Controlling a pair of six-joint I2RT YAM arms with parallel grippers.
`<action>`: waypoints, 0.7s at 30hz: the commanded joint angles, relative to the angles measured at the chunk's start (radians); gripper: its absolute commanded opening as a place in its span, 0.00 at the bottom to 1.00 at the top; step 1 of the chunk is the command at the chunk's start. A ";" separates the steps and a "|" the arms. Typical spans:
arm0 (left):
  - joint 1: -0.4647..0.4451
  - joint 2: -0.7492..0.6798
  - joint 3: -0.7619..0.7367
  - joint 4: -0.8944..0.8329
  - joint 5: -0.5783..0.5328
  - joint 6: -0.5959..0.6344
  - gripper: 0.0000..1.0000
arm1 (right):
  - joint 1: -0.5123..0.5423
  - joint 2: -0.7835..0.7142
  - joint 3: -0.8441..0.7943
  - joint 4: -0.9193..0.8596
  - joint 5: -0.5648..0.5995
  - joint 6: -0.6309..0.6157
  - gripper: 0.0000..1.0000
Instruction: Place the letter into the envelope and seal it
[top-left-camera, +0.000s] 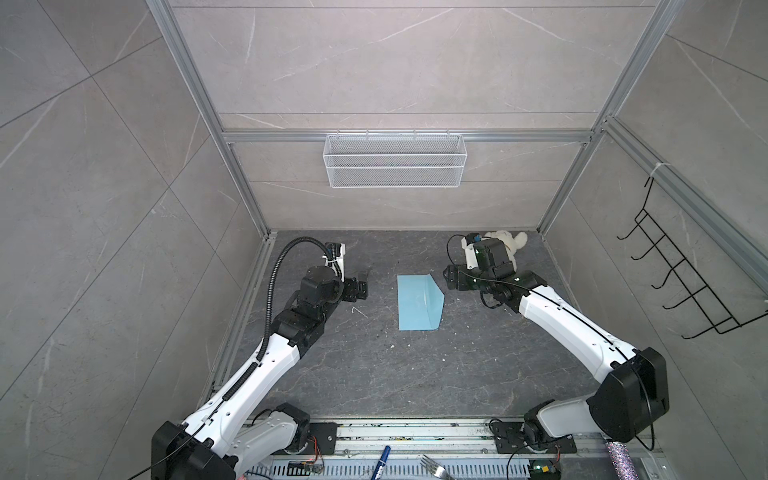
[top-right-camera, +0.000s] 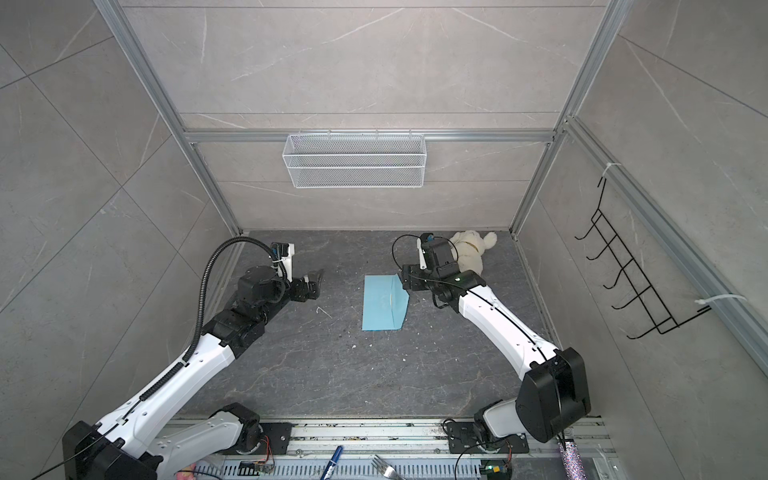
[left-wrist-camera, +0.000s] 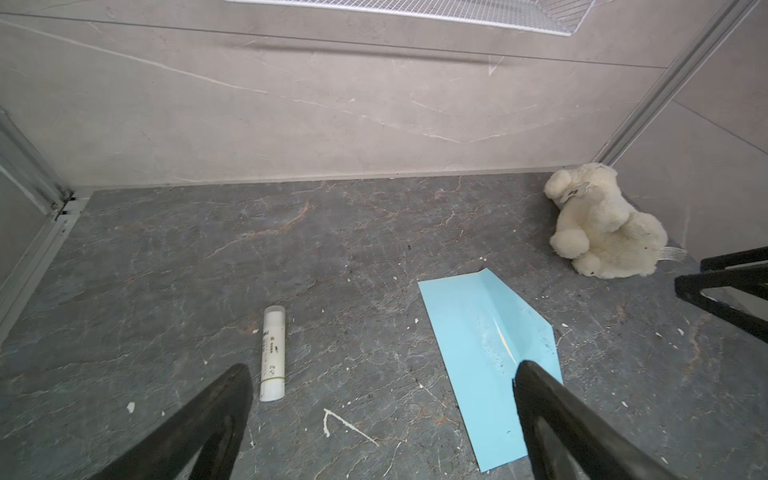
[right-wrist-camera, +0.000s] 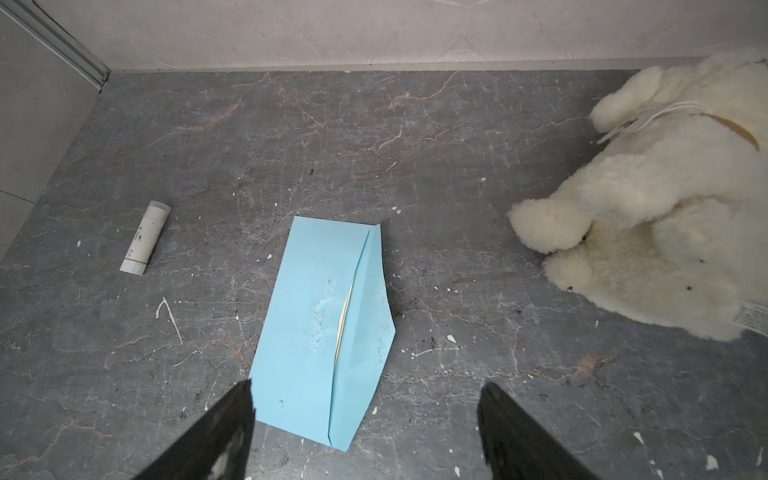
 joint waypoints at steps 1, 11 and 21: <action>0.006 -0.025 -0.009 0.023 -0.027 -0.006 1.00 | -0.011 0.012 -0.016 0.022 -0.008 0.023 0.93; 0.005 0.059 0.048 0.015 0.061 -0.038 1.00 | -0.035 0.006 -0.036 0.022 -0.029 0.030 0.95; 0.003 0.105 0.072 0.014 0.129 -0.046 0.99 | -0.047 0.110 0.008 0.013 -0.116 0.040 0.96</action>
